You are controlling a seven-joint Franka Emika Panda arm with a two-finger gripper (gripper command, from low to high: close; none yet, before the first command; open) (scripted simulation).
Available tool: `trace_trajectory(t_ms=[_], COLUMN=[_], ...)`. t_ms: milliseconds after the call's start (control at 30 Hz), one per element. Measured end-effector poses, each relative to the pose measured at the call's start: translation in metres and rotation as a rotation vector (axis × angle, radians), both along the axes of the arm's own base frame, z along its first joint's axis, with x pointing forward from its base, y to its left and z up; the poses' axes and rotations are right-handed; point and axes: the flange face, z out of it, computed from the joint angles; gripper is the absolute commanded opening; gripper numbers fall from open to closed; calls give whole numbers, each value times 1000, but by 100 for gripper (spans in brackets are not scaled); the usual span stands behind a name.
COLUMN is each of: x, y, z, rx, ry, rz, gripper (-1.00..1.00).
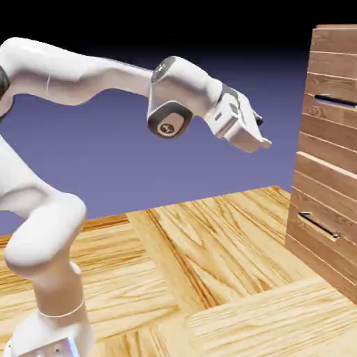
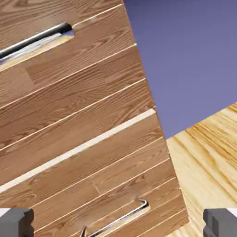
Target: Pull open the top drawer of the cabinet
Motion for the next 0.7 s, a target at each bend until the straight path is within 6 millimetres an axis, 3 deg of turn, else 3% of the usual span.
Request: trace_trajectory(t_ms=[333,700], x=[25,76], y=[7,22], z=[34,36], rx=[226,496], ry=[-163,-319], rz=[-105,-142], gripper=[0,0])
